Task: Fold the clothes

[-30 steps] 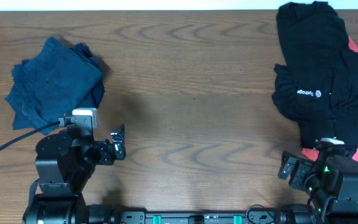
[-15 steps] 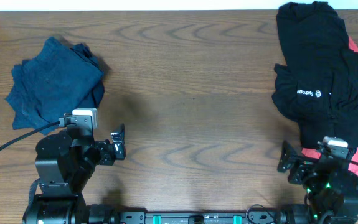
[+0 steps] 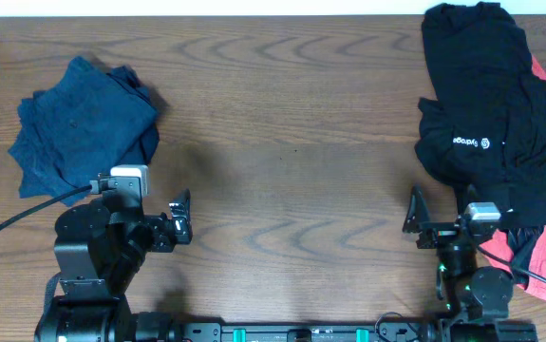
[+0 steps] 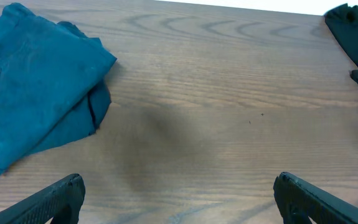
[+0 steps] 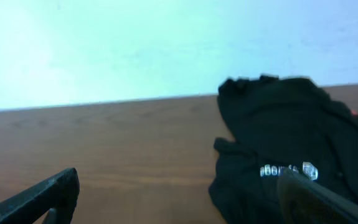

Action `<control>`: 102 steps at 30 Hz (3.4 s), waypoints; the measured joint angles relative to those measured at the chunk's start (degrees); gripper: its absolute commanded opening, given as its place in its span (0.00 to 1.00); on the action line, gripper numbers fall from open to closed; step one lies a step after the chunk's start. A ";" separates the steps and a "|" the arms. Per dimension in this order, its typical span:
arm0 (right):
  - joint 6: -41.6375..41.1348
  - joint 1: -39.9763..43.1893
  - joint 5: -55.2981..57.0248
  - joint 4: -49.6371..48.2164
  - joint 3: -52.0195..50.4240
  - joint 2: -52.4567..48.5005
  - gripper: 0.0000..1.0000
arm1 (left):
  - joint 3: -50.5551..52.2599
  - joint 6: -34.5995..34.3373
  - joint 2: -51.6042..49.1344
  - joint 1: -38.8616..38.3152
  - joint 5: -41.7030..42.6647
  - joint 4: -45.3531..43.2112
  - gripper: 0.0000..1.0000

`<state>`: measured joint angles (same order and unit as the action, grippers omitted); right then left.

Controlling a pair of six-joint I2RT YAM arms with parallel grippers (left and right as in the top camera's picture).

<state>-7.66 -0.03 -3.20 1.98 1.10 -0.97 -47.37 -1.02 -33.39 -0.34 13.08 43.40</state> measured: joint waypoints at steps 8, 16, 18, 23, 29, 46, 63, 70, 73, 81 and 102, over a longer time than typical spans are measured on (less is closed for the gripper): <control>7.15 -0.26 0.20 1.84 -0.72 0.17 0.99 | 0.00 0.02 0.00 0.00 0.00 0.00 0.98; 8.66 -0.37 0.20 1.81 -0.72 0.24 0.99 | 0.00 0.02 0.00 0.00 0.00 0.00 0.98; 8.79 -0.37 0.20 1.81 -0.72 0.24 0.99 | 0.00 0.00 0.00 0.00 0.00 0.00 0.98; 8.81 -0.37 0.20 1.81 -0.72 0.24 0.99 | 0.00 0.02 0.00 0.00 0.00 0.00 0.98; 8.81 -0.37 0.20 1.81 -0.72 0.24 0.99 | 0.00 0.00 0.00 0.00 0.00 0.00 0.98; 8.81 -0.37 0.20 1.81 -0.72 0.24 0.99 | 0.11 1.92 1.66 0.17 -2.23 2.27 0.98; 9.01 -0.37 0.20 1.84 -0.72 0.28 0.99 | 29.66 2.99 27.65 0.66 -4.48 -18.18 0.98; 9.01 -0.37 0.22 1.84 -0.72 0.28 0.99 | 41.03 2.99 32.68 0.66 -4.50 -37.09 0.98; 9.05 -0.37 0.22 1.84 -0.72 0.28 0.99 | 45.31 2.99 32.79 0.66 -4.52 -45.66 0.98; 9.20 -0.37 0.20 1.81 -0.72 0.28 0.99 | 47.01 3.41 32.81 0.66 -4.57 -44.22 0.98; 9.22 -0.37 0.20 1.84 -0.72 0.31 0.99 | 46.60 3.17 32.81 0.66 -5.18 -42.75 0.98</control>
<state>1.56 -0.40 -3.01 3.81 0.38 -0.67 -0.78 2.15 -0.58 0.32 7.90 0.64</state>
